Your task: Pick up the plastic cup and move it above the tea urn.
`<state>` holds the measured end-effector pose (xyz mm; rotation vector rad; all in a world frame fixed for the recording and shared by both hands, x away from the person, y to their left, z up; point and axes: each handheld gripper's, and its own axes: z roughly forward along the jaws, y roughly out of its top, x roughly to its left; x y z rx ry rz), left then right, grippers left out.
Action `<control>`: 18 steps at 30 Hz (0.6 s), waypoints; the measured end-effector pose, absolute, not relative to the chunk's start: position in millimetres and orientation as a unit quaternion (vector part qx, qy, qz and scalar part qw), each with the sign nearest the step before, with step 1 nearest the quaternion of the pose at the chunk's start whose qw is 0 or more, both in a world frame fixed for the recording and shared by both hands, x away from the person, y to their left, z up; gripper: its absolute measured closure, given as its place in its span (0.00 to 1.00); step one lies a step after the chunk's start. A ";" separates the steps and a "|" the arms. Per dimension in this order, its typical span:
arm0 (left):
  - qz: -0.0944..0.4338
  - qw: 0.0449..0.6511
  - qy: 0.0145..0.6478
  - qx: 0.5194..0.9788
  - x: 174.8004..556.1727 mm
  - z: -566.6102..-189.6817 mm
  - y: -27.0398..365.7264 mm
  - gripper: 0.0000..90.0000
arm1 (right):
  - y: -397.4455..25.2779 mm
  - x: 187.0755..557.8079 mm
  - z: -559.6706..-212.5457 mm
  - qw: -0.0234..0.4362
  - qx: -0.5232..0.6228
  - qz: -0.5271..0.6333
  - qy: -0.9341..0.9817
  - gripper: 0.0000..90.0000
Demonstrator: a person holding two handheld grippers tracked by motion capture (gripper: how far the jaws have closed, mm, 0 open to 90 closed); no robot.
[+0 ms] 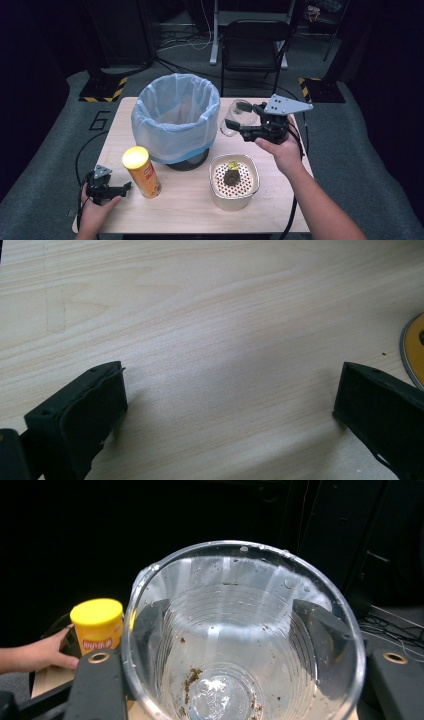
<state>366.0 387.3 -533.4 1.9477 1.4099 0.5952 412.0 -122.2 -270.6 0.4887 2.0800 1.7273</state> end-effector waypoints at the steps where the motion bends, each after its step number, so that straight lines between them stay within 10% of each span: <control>1: 0.227 0.326 0.538 0.743 366.0 -533.4 387.3 0.00 | -120.3 412.8 -266.6 0.196 0.175 0.616 0.743 0.37; 18: 0.227 0.326 0.539 0.743 366.0 -533.4 387.2 0.00 | -71.9 443.4 -220.7 0.217 0.177 0.604 0.746 0.35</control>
